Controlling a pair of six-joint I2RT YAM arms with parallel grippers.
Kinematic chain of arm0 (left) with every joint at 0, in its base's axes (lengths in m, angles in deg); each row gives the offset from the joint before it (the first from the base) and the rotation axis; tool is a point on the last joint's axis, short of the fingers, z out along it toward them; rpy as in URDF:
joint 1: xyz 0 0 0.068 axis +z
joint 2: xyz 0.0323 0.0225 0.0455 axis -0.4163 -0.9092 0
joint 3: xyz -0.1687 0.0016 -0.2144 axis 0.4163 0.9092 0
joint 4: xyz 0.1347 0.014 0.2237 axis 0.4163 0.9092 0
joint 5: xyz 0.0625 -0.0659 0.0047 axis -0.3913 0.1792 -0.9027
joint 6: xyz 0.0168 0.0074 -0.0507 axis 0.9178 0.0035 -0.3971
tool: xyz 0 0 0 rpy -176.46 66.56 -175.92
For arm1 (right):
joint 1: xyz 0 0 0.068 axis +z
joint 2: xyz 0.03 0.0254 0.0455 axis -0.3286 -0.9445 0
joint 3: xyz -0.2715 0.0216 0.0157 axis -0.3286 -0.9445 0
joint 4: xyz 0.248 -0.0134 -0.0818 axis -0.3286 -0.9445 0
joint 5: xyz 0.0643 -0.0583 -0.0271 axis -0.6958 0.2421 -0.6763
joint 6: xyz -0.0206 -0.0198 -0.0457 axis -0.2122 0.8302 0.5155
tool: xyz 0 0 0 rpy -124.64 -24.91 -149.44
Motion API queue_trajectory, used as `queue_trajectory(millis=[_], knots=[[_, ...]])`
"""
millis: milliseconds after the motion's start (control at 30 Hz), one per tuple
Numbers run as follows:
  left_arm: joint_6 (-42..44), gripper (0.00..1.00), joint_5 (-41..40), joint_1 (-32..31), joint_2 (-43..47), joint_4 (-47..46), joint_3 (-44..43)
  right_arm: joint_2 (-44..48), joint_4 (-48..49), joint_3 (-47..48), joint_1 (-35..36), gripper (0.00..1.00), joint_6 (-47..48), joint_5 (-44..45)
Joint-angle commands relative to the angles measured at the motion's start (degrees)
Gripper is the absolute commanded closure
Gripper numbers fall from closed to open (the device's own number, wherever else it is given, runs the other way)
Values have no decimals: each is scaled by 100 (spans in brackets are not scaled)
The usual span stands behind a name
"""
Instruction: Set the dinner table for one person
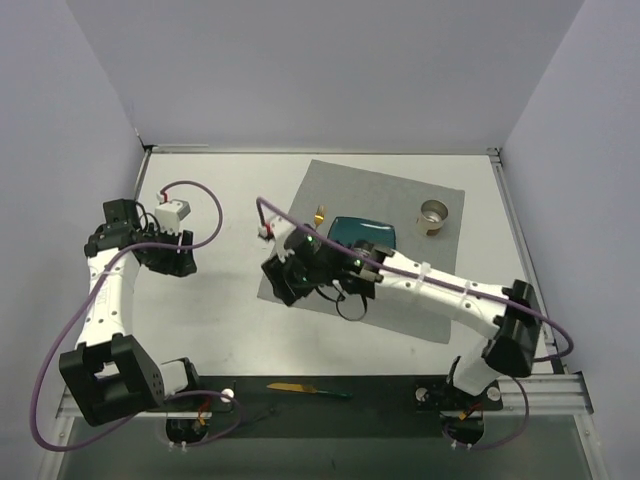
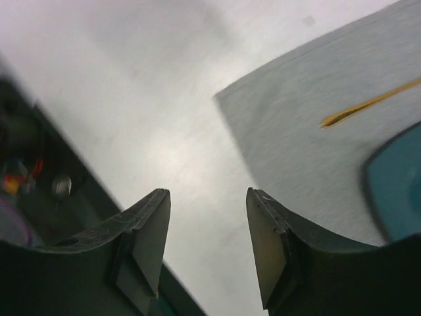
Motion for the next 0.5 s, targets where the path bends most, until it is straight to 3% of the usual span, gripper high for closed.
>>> queue_trajectory(millis=[0, 233, 467], knots=[[103, 35, 298, 56, 290, 96, -178, 823, -364, -1634, 765, 50, 515, -540], [191, 34, 298, 56, 756, 193, -46, 932, -372, -2393, 2173, 53, -57, -268], [165, 35, 219, 56, 941, 299, -2, 422, -311, -2753, 2421, 56, -329, -356]])
